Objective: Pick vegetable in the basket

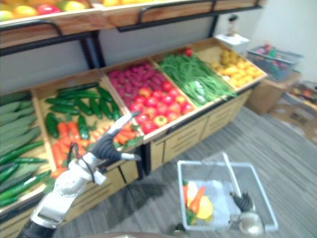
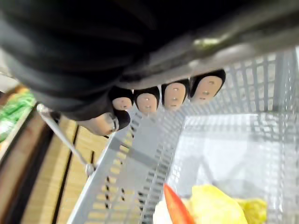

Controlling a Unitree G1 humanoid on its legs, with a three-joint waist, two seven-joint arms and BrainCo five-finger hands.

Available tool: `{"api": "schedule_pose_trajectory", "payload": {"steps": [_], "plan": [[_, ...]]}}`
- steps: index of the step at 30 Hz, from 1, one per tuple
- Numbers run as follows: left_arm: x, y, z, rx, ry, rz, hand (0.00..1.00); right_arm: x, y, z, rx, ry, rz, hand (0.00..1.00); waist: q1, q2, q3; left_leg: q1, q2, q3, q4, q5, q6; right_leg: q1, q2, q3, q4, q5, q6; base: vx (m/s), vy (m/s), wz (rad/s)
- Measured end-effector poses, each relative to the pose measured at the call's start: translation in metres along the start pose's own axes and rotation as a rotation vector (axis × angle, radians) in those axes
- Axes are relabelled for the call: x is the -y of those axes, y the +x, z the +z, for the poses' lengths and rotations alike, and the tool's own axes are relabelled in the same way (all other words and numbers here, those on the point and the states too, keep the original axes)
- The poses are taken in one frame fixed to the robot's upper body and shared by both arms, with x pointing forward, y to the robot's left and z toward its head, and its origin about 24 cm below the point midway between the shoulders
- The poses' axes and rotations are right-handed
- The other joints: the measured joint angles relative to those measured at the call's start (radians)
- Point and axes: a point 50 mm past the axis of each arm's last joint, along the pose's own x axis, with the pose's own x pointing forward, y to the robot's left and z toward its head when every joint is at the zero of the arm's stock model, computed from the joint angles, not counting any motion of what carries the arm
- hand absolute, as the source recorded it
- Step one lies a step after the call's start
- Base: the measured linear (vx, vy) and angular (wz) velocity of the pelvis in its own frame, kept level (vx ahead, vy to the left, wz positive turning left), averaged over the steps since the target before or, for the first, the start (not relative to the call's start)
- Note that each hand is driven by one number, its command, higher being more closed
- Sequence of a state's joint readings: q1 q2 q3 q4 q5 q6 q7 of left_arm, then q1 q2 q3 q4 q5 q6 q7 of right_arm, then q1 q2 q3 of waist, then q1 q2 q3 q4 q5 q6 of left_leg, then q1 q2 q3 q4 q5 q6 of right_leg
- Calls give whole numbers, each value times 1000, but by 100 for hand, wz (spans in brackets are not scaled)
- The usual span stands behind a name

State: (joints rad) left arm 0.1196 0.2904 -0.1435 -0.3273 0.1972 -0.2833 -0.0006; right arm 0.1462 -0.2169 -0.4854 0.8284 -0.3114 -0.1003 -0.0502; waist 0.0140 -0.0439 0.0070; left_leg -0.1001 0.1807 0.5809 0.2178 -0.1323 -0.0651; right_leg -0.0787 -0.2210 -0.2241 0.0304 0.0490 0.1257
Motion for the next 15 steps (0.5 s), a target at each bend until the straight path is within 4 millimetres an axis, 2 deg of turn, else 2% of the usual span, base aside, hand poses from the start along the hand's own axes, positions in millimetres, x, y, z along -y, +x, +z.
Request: {"api": "schedule_pose_trajectory", "payload": {"steps": [2, 6, 8, 9, 11, 15], "plan": [[-12, -16, -20, -131, -45, 242, 0, -13, -6, -28, -135, 108, -22, 100, 16, -3, -2, -15, -40, -66, -66, 51, 13, 14, -9, -64, -17, 1, 0, 29, -19, 84], [-27, -47, -42, -289, 10, 420, 0, -25, -13, -50, -270, 244, -71, 100, 20, -7, -5, -11, -74, -141, -151, 119, 27, 37, -13, -130, -23, 4, 6, 33, -13, 62], [-35, -66, -58, -397, 75, 495, 0, -28, -16, -54, -288, 257, -80, 100, 19, -19, -4, 6, -86, -163, -194, 142, 24, 51, -12, -152, -25, 0, -1, 7, 0, 36], [-39, -79, -68, -472, 113, 553, 0, -30, -17, -56, -293, 257, -86, 100, 20, -11, -10, 19, -93, -179, -222, 157, 23, 61, -12, -163, -26, -5, -9, -15, 6, 32], [-43, -99, -84, -584, 161, 650, 0, -31, -22, -62, -315, 253, -108, 100, 18, -21, -16, 22, -103, -219, -263, 183, 19, 67, -12, -204, -25, -18, -21, -29, 6, 45], [-47, -137, -98, -766, 236, 809, 0, -42, -30, -71, -352, 262, -117, 100, 20, -44, -18, 33, -114, -271, -319, 222, 19, 90, -12, -259, -25, -34, -8, -22, 11, 40]]}}
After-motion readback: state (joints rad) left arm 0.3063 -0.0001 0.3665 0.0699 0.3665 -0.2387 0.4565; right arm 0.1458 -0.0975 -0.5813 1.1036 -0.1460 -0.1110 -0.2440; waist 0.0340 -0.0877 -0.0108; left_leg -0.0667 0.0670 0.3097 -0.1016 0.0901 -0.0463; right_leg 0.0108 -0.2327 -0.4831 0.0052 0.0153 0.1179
